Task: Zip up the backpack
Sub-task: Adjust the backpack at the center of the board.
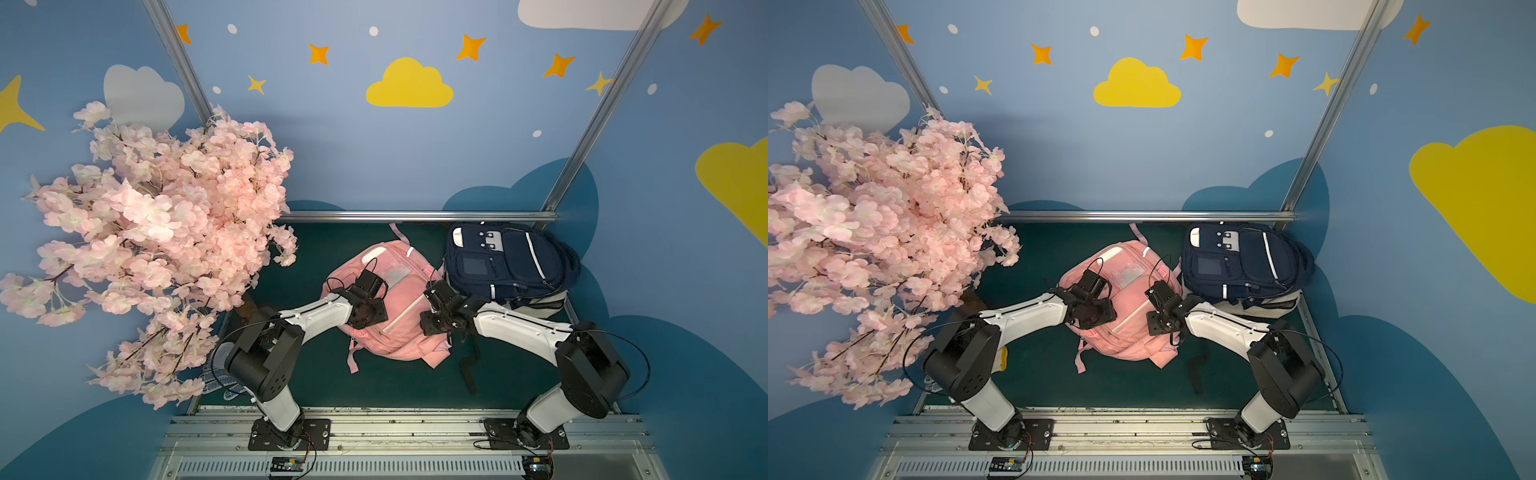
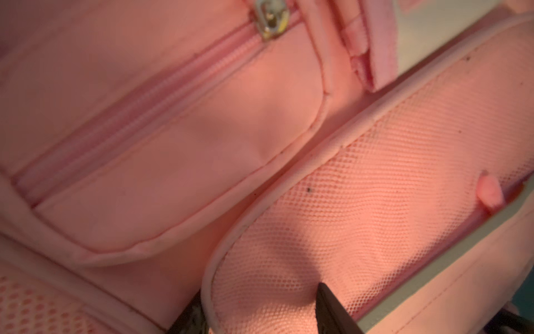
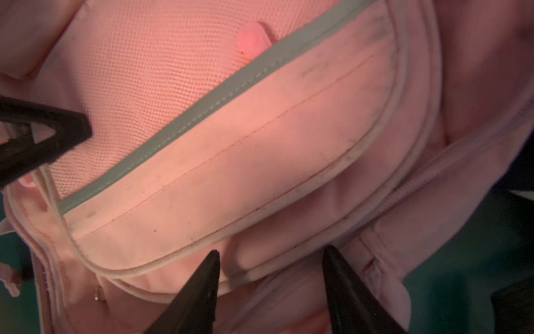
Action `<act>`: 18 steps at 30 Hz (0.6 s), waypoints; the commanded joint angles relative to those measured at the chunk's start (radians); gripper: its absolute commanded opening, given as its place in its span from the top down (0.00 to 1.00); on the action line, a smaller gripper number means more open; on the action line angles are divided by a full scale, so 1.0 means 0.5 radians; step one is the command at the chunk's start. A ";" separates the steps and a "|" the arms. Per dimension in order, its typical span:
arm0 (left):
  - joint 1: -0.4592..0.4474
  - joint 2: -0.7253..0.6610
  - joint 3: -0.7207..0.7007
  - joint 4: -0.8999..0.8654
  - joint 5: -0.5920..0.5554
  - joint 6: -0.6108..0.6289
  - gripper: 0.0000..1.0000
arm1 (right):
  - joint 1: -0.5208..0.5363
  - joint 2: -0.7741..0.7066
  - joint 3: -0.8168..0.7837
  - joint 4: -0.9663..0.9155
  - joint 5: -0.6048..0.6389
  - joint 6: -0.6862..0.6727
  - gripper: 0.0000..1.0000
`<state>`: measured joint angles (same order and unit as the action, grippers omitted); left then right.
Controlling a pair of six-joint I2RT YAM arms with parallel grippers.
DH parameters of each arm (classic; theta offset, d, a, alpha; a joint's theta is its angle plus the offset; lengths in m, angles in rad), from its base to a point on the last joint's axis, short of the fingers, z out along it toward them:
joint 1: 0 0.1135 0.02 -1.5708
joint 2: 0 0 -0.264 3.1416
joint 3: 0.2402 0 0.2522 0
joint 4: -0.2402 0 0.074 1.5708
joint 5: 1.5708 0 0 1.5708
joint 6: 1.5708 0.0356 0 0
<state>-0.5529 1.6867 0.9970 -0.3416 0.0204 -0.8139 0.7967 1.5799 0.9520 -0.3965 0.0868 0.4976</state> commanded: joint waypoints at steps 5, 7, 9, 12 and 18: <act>0.041 0.009 -0.043 0.105 0.089 -0.047 0.71 | 0.082 -0.055 -0.024 -0.073 -0.047 0.068 0.43; 0.035 -0.034 -0.043 0.098 0.059 -0.054 0.79 | 0.078 -0.110 0.019 -0.106 0.013 0.029 0.42; 0.018 -0.088 -0.037 0.067 -0.014 -0.060 0.85 | 0.084 -0.171 0.057 -0.124 0.052 -0.008 0.42; -0.004 -0.182 -0.037 0.036 -0.089 -0.074 0.92 | 0.122 -0.282 0.074 -0.088 0.059 -0.069 0.42; -0.031 -0.345 -0.037 0.030 -0.147 -0.090 0.97 | 0.369 -0.481 -0.099 0.313 -0.085 -0.178 0.43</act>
<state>-0.5594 1.5501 0.9775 -0.3569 -0.0395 -0.8619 0.9382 1.3682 0.9432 -0.3454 0.0868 0.4431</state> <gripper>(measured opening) 0.074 0.574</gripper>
